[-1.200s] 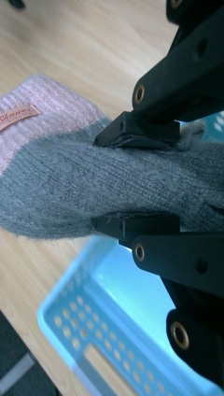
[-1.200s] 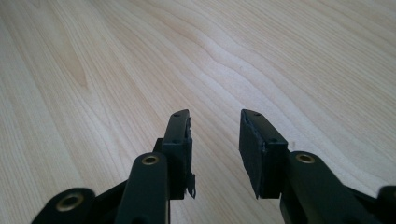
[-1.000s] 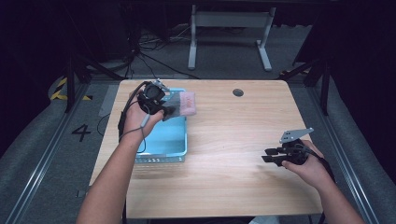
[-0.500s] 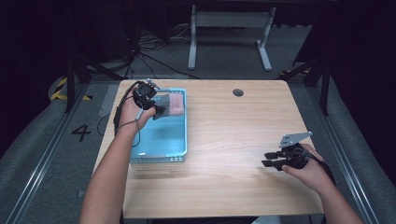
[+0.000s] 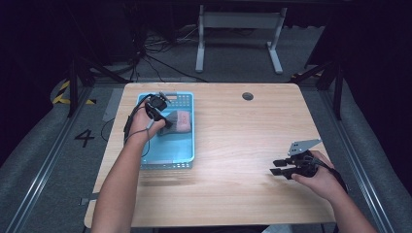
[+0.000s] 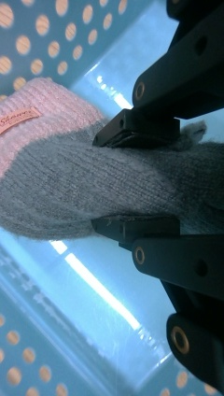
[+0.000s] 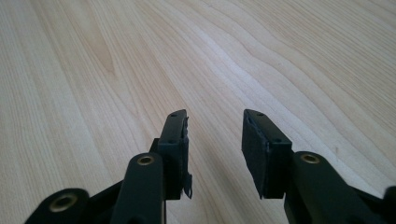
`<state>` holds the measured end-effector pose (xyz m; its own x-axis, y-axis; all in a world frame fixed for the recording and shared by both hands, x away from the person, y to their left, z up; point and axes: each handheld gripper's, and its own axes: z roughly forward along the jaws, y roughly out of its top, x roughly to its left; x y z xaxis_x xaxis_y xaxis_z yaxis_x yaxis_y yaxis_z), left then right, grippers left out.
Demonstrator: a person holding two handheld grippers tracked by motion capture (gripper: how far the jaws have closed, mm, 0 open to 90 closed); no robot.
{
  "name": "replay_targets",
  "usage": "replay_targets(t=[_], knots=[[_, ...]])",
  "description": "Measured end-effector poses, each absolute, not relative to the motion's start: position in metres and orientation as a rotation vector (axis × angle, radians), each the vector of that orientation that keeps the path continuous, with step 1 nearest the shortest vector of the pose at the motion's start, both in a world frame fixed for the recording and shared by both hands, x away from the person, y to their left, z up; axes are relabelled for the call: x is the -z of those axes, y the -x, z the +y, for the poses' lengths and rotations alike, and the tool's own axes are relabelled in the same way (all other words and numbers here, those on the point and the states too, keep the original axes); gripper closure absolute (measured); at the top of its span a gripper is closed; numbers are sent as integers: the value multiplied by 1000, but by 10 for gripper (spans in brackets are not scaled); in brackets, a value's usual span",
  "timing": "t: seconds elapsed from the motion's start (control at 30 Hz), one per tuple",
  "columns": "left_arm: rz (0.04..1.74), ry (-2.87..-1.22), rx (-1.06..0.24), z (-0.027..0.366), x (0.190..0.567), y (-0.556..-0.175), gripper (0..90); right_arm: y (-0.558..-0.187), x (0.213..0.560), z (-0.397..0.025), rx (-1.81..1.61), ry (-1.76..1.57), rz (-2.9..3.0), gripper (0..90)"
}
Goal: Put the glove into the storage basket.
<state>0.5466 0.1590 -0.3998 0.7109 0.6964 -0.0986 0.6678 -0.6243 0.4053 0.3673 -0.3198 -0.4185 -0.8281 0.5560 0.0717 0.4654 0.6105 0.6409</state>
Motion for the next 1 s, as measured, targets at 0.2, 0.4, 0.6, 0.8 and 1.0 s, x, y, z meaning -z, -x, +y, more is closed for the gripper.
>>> replay_targets(t=[0.2,0.4,0.6,0.8,1.0], knots=[[1071,-2502,-87,156,406,-551,613,-366,419,-320,-1004,-854,2700,622],[1105,-2497,-118,154,411,-554,555,-364,419,-322,-1004,-853,2695,618],[1143,-2498,-181,153,415,-557,430,-362,417,-322,-1013,-836,2689,609],[1110,-2428,-242,153,398,-549,443,-362,418,-321,-1003,-831,2695,607],[1022,-2381,-265,144,374,-530,438,-364,418,-320,-1005,-830,2699,605]])
